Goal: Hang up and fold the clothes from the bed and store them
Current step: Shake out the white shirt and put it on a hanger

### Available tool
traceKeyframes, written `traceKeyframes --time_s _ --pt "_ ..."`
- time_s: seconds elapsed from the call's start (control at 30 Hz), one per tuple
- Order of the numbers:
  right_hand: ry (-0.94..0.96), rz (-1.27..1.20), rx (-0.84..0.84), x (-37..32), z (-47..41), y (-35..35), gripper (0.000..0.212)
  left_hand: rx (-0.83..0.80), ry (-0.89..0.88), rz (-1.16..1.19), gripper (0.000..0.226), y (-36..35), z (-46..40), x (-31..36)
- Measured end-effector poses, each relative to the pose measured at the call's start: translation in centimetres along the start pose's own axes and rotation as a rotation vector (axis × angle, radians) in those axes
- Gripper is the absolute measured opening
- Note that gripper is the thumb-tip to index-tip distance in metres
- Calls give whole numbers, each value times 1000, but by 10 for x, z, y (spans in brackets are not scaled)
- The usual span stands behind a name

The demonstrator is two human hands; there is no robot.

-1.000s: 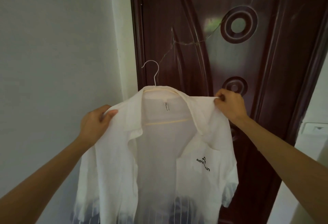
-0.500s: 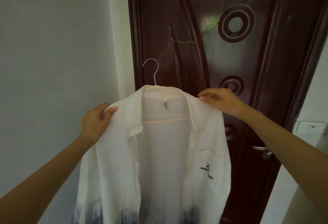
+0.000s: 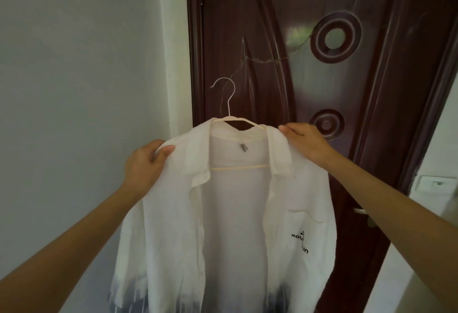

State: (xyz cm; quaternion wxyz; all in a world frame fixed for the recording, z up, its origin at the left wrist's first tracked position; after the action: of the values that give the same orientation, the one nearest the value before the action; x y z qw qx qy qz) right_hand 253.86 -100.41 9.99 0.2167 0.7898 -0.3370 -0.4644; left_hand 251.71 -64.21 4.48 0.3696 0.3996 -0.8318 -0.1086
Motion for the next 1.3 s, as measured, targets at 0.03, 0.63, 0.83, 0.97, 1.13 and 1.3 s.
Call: traceKeyframes --time_s 0.03,0.63,0.83,0.97,1.13,1.3 --pt "-11 30 -33 -3 1 0 45 -7 5 -3 29 0 -1 2" --pt "67 42 -10 -1 2 -9 31 -80 -24 50 24 -5 -1 13" --pt "38 38 43 2 3 -6 33 -98 62 424 25 -2 -2 -2" --pt "33 32 42 4 2 -6 32 -133 88 490 41 0 -3 -7" --pt "29 2 52 10 -3 -6 34 -164 -14 248 14 1 -12 -10" --pt "25 -48 49 12 -6 -9 31 -201 -164 -84 55 -4 -21 10"
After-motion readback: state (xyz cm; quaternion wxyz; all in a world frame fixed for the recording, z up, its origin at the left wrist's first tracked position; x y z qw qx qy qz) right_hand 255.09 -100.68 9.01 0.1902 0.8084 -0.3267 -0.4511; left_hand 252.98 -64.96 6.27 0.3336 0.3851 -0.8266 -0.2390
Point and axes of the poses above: each hand's wrist, its own z-axis away from the middle knuckle, its own y-axis out of the back of the hand, x = y × z, the point moved 2 cm from there along -z, towards the middle knuckle, and after that the axes turned 6 degrees about -y, right-handed, at the moved point
